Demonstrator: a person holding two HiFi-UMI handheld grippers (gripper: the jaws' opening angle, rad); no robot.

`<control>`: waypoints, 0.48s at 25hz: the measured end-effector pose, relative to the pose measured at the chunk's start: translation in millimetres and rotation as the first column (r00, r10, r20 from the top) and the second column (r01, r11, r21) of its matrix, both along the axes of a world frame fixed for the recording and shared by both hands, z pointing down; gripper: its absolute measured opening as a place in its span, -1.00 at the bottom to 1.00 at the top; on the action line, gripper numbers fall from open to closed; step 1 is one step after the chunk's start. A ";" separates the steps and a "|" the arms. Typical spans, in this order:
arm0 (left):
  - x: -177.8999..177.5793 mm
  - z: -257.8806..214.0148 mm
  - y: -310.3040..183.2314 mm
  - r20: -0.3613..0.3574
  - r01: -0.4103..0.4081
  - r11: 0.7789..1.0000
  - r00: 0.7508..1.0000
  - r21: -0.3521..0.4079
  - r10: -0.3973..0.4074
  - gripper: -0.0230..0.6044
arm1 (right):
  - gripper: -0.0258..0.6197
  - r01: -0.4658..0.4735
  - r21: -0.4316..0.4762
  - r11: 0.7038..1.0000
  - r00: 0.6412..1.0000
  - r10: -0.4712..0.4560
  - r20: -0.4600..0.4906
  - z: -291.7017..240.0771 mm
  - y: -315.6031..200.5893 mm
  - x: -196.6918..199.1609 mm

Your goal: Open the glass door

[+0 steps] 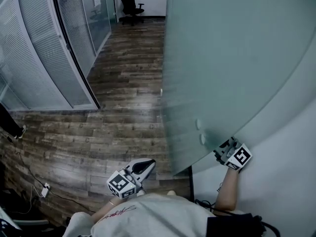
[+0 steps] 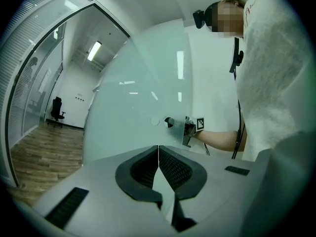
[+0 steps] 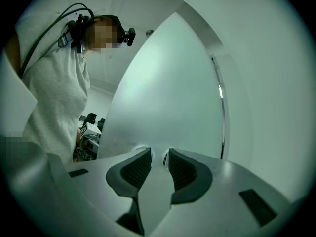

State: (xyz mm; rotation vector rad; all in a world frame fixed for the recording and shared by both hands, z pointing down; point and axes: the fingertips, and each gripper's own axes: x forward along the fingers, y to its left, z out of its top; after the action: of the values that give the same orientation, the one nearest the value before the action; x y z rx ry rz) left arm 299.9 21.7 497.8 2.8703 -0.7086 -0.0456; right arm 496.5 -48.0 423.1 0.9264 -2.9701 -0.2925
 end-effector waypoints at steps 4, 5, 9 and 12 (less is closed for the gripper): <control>-6.0 -0.9 -2.4 0.001 -0.021 1.000 1.000 -0.011 0.021 -0.87 | -0.63 -0.153 0.029 0.988 0.988 0.152 0.013 2.4 19.1 12.6; -15.8 0.4 1.9 -0.002 -0.030 0.999 1.000 -0.011 0.030 -0.87 | -0.67 -0.205 0.037 0.978 0.979 0.205 0.009 6.9 28.9 4.9; -24.8 3.8 16.1 -0.003 -0.122 0.992 0.993 0.024 0.122 -0.87 | -0.76 -0.349 0.037 0.936 0.935 0.346 0.077 14.4 60.0 3.9; -43.8 4.3 27.9 0.004 -0.173 0.984 0.985 0.031 0.173 -0.87 | -0.76 -0.372 0.014 0.928 0.924 0.369 0.102 18.0 89.0 -12.0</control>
State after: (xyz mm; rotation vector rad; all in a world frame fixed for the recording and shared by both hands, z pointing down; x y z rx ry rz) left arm 256.1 49.6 502.0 2.9499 -0.4592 -0.0311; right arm 484.4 41.1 441.2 1.5164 -2.7937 -0.2917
